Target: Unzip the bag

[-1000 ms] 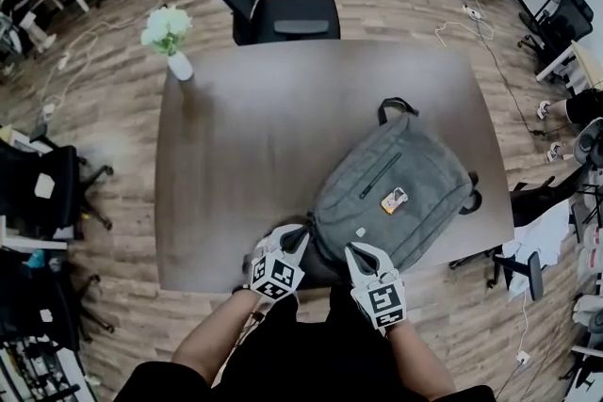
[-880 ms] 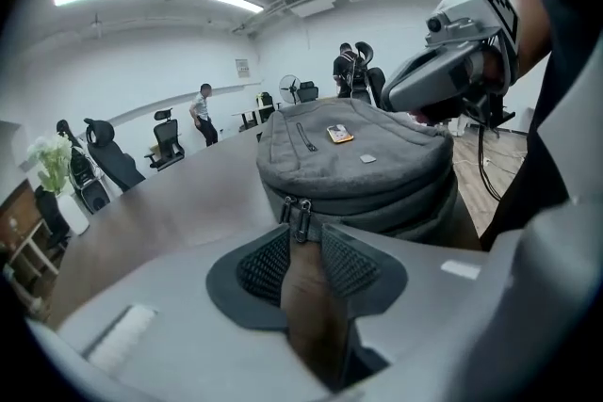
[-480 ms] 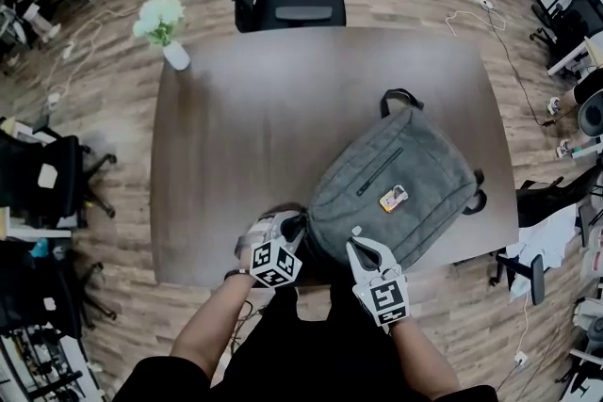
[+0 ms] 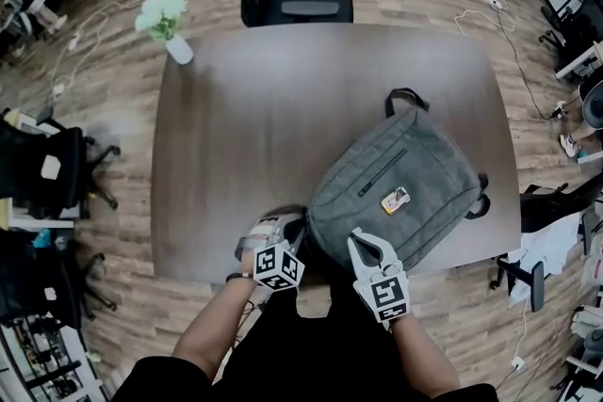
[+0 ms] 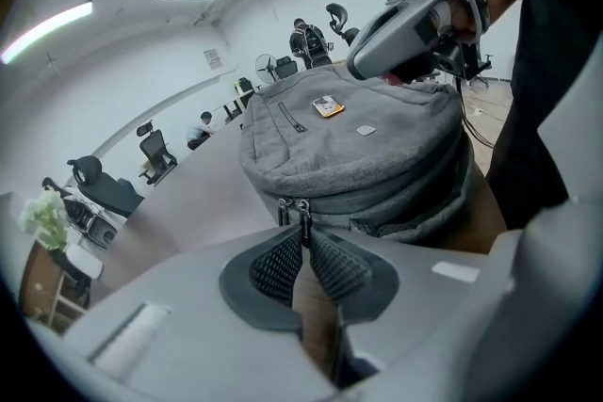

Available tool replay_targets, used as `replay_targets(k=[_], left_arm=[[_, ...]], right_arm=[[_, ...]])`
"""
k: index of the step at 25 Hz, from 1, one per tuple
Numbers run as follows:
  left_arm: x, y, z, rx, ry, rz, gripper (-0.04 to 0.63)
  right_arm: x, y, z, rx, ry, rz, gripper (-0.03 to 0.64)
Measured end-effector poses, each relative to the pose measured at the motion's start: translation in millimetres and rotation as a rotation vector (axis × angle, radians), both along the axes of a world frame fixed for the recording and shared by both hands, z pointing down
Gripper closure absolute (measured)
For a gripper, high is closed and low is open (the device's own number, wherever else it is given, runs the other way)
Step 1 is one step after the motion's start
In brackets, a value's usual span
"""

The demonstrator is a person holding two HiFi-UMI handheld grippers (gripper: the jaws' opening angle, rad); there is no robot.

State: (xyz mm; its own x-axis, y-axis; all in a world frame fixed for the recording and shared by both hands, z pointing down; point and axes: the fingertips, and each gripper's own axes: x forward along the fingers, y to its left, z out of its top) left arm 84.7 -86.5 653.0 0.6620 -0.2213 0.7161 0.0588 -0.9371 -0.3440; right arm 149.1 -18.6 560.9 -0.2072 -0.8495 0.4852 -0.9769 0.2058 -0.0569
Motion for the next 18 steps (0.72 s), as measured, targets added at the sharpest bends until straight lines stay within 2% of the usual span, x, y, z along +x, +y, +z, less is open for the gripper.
replay_targets(k=[4,11,14,18], left_arm=[[-1.7,0.6,-5.8,-0.084,0.020,-0.040,0.572],[-2.3,1.6,-9.7,-0.156,0.007,-0.073,0.575],[-0.8,2.9,-9.8,-0.198,-0.002,-0.083,0.575],[1.4,5.5,-11.1,-0.274,-0.014,-0.098,0.575]], right_arm=[[2.1,-1.7,2.5,-0.002,-0.002,-0.011,0.612],[1.8,-8.5,0.5,0.007,0.003,-0.052,0.612],[1.6,-16.5,-0.9,0.016,0.058,-0.139,0.612],[1.2,-30.8,7.2,-0.043,0.139,-0.354,0.612]])
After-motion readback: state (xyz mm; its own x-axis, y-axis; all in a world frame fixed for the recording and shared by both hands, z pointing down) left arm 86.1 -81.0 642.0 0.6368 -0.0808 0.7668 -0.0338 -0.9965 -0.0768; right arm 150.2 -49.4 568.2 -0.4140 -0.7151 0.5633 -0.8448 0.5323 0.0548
